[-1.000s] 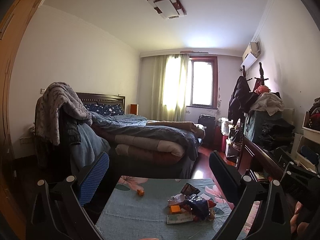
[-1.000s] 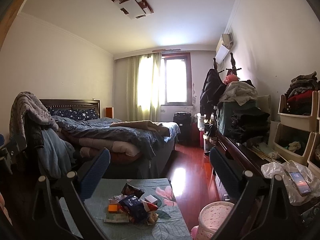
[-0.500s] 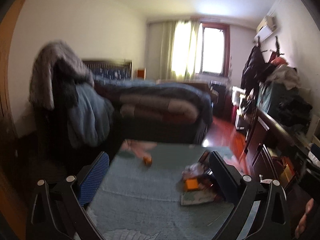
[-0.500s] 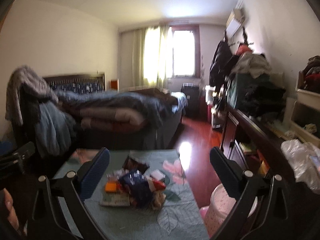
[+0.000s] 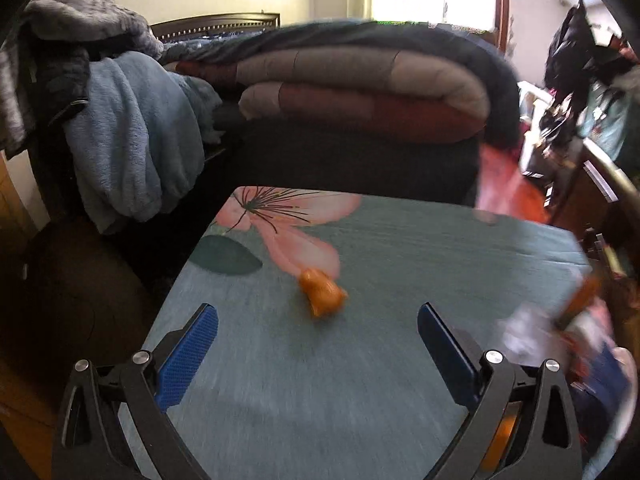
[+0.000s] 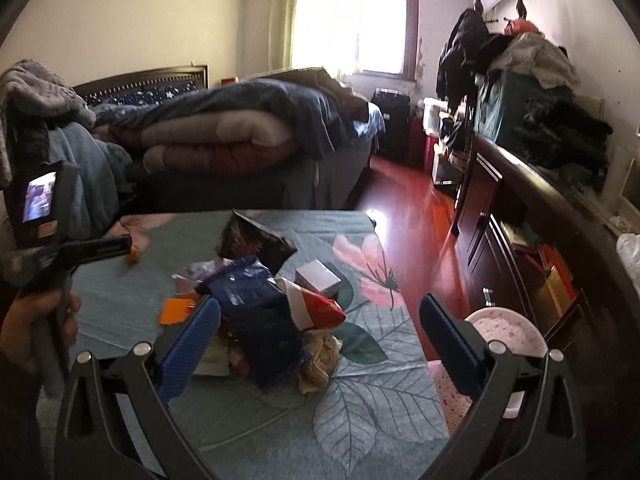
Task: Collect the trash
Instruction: 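Grasp the small orange piece with the left tool while the right tool grasps the blue bag, then carry both items over the pink basket and open both tools to drop them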
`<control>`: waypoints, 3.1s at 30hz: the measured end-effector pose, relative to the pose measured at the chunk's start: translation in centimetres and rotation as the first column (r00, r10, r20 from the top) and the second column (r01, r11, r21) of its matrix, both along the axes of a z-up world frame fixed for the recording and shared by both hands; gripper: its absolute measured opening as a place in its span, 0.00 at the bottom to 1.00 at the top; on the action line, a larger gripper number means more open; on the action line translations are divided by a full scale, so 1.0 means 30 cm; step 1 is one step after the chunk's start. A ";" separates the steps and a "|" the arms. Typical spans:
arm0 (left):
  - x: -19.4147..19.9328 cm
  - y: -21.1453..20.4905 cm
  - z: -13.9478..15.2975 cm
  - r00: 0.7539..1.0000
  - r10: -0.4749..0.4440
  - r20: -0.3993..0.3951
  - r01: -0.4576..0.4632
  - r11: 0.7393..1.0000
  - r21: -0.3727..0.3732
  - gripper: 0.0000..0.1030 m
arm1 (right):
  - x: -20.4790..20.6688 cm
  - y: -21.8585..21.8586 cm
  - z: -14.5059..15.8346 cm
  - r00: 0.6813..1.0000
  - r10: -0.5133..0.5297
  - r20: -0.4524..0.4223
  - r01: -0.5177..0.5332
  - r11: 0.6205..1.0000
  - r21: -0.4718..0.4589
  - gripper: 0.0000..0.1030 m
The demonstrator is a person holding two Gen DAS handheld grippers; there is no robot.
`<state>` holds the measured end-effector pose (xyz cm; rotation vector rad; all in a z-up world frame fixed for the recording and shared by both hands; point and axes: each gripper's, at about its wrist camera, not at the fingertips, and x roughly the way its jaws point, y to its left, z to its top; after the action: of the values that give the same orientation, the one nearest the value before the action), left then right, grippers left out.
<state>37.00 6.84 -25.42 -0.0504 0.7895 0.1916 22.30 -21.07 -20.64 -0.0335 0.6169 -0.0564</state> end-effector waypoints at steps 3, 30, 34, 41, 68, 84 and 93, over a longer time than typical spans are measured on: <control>0.089 0.023 -0.086 0.996 0.013 -0.084 -0.013 1.000 0.008 0.96 | 0.071 -0.019 -0.047 0.999 0.002 -0.046 -0.001 1.000 0.023 0.97; -0.015 0.057 -0.030 1.000 -0.010 -0.019 0.006 0.986 -0.169 0.26 | 0.192 0.080 -0.124 0.960 0.231 -0.157 -0.203 0.963 0.176 0.33; -0.142 0.032 0.058 0.995 -0.063 0.076 0.078 0.973 -0.217 0.26 | 0.125 0.035 -0.075 0.956 0.264 -0.130 -0.227 0.943 0.245 0.33; -0.339 -0.038 0.146 0.975 -0.150 0.167 0.190 0.948 -0.257 0.26 | -0.009 -0.024 -0.012 0.948 0.302 -0.104 -0.261 0.920 0.293 0.33; -0.392 -1.109 0.154 0.688 -0.707 0.163 0.723 0.648 -0.240 0.26 | -0.240 -0.804 -0.071 0.977 -0.177 -0.116 0.200 0.952 0.230 0.33; -0.222 -1.580 -0.040 0.584 -0.811 0.050 0.780 0.542 -0.313 0.61 | -0.068 -1.133 -0.344 0.939 -0.285 -0.192 0.318 0.933 0.169 0.48; -0.231 -1.480 0.027 0.659 -0.743 0.115 0.731 0.597 -0.330 0.73 | -0.058 -1.145 -0.394 0.935 -0.295 -0.196 0.326 0.933 0.152 0.72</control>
<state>30.07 -37.58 -24.61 -0.0514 0.8126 -0.7648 20.56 -55.41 -32.44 0.2413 0.7933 -0.3077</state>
